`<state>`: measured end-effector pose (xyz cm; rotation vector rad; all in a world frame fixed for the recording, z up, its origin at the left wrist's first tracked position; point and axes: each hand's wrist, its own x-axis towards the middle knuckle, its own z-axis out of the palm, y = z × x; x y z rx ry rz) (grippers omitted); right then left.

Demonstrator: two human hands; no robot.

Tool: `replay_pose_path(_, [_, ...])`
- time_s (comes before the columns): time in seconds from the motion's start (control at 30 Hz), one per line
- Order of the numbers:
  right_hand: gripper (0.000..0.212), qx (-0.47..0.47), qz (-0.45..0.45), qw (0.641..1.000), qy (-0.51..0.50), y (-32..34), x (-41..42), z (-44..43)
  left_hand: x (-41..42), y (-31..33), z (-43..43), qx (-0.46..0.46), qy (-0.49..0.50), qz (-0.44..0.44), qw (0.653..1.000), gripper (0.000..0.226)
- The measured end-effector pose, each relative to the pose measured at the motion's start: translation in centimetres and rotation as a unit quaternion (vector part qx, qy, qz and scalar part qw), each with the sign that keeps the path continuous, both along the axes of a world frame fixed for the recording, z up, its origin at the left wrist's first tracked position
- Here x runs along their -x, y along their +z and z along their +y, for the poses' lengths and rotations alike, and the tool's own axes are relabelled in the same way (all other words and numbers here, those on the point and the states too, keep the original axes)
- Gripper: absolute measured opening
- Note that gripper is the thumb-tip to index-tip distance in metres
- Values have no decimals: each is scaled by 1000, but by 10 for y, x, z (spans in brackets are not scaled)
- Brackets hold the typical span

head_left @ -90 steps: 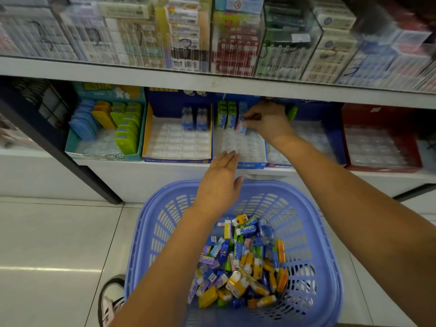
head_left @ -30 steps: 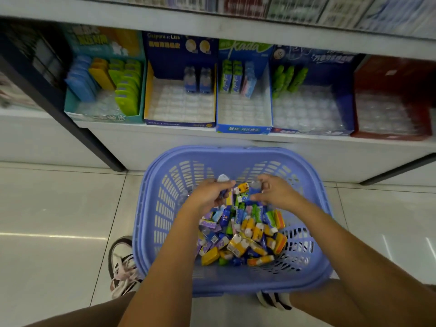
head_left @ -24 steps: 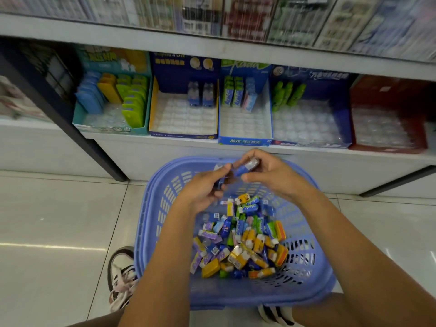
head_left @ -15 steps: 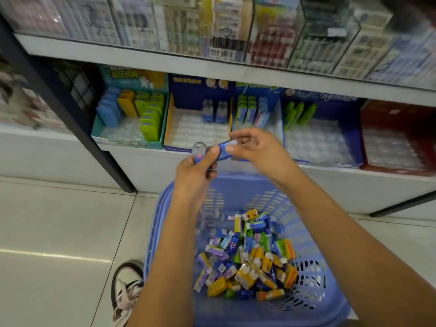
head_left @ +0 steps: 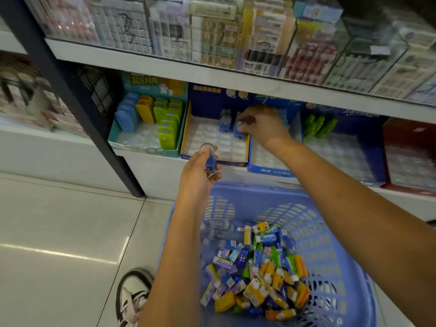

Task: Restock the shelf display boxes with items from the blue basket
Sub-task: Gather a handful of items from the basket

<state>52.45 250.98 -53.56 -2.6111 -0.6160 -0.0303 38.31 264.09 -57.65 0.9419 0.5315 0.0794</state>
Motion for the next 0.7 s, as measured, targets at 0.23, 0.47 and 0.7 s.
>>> replay_pose_path(0.23, [32, 19, -27, 999, 39, -2, 0, 1, -4, 6, -3, 85, 41, 32, 995, 22])
replay_pose_path(0.47, [29, 51, -30, 998, 32, 7, 11, 7, -5, 9, -9, 74, 34, 36, 996, 25])
replay_pose_path(0.7, [17, -148, 135, 975, 101, 20, 62, 11, -11, 16, -16, -27, 2, -20, 999, 21])
